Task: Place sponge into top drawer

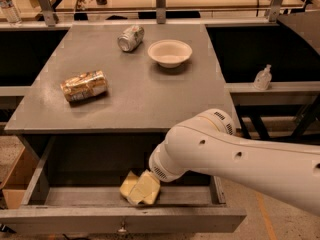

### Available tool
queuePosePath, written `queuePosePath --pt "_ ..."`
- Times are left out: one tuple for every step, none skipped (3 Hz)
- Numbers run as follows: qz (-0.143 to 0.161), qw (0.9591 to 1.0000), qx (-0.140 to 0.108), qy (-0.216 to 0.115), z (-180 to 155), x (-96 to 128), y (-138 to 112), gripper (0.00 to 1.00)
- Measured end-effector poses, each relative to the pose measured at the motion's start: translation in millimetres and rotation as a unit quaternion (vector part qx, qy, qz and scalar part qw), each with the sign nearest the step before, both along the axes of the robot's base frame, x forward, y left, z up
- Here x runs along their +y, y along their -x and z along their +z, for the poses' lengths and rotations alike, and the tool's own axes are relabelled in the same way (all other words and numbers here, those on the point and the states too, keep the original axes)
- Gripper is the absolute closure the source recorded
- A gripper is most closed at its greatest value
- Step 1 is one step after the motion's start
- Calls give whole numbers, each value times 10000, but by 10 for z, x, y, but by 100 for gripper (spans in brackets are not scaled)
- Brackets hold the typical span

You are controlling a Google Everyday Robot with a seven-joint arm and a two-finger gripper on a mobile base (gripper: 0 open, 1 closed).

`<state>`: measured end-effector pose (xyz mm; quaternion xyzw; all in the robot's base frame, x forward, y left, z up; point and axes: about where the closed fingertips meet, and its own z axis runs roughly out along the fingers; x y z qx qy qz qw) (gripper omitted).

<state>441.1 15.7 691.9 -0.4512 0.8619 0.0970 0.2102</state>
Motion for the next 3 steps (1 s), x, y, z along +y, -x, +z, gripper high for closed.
queuePosePath --pt "95 9999 -45 77 125 -72 27 0" --pt "40 9995 -220 200 407 -228 67 0" --pt "-89 9987 -370 332 626 -375 145 0"
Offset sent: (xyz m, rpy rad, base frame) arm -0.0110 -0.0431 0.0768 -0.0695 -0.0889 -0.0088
